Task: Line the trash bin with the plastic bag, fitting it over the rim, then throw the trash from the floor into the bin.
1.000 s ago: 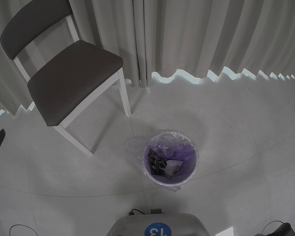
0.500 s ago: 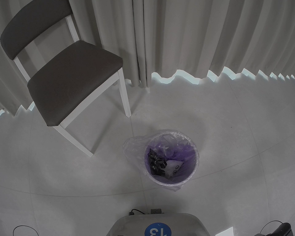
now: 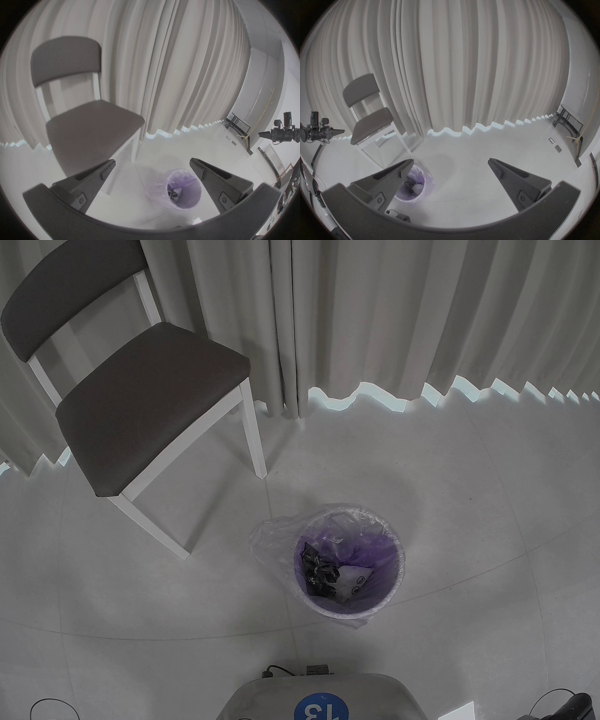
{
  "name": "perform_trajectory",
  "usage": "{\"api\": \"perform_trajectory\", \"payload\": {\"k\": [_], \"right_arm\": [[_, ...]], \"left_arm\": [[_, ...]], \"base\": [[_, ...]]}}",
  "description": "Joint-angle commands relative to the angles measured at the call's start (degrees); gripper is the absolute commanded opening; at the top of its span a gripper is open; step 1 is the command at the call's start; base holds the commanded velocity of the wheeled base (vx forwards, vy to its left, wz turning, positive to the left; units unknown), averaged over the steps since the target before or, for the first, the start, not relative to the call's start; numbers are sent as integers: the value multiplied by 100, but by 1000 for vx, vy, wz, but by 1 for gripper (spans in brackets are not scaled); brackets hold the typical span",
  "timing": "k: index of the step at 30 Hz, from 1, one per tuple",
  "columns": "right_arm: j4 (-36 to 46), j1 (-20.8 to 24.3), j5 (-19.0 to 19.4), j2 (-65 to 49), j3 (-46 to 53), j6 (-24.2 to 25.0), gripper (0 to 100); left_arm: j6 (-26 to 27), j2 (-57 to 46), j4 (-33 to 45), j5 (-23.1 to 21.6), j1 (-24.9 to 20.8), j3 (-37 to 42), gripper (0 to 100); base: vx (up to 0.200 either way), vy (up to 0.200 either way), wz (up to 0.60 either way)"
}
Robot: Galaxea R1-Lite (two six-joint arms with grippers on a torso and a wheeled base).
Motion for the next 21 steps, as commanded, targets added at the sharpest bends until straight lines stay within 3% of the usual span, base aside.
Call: {"api": "perform_trajectory", "payload": {"k": [1,3,7,10,12,14,16,21], "right_arm": [[65,-611,217,-475,414,375,100],[-14,-594,-20,-519,599,331,100],[-32,-523,111,-528,766,270,100],[-32,-523,120,-528,950,287,100],[-49,-523,129,-528,1135,287,100],[-49,-523,182,-528,1302,252,100],[-111,-523,322,-528,1539,226,100],[-524,-523,507,-528,2251,217,100]], "left_arm": [[-249,-207,-124,247,77,199,100],[-222,-207,-124,335,77,287,100],[-240,-216,-142,766,121,682,100],[-354,-260,-142,1029,560,797,100],[-336,-699,-45,810,886,972,100],[-328,-752,-89,757,903,1482,100],[-345,-752,-335,1152,903,1842,100],[-372,-752,-959,1381,903,2897,100]], "base": [[0,0,0],[0,0,0],[0,0,0],[0,0,0],[0,0,0],[0,0,0],[0,0,0],[0,0,0]]}}
